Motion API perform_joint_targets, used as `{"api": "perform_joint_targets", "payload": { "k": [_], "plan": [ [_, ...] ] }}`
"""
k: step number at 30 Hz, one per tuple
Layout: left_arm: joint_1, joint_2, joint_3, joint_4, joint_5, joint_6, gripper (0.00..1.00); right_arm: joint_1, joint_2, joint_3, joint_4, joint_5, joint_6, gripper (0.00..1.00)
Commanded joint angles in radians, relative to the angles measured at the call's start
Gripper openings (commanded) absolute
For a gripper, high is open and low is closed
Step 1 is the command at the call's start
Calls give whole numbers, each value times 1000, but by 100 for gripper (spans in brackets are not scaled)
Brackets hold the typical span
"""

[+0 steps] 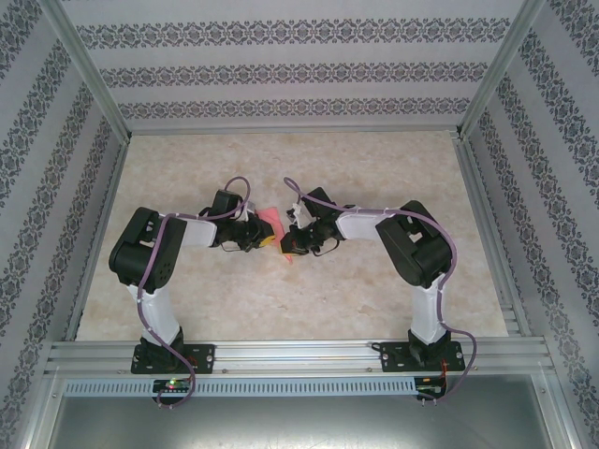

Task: Fold a paper plane with a square sheet of paper (pick it up from the middle)
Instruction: Fold the wing for the fifth time at the center of the table.

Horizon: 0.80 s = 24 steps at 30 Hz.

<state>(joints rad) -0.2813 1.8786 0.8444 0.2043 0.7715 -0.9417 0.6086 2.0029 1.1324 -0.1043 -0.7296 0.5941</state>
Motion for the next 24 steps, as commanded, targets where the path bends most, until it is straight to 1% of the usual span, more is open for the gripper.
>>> {"api": "perform_joint_targets", "payload": {
  "k": [1, 13, 20, 24],
  "plan": [
    [-9, 82, -8, -76, -85, 18, 16, 2, 26, 20, -55, 14, -33, 3],
    [-9, 99, 8, -127, -100, 21, 16, 0, 51, 58, -161, 77, -73, 2],
    [-10, 104, 9, -134, -98, 24, 16, 0, -58, 10, -116, 13, -56, 2],
    [-9, 106, 10, -134, -98, 24, 16, 2, -66, -16, -122, 6, -59, 2]
  ]
}}
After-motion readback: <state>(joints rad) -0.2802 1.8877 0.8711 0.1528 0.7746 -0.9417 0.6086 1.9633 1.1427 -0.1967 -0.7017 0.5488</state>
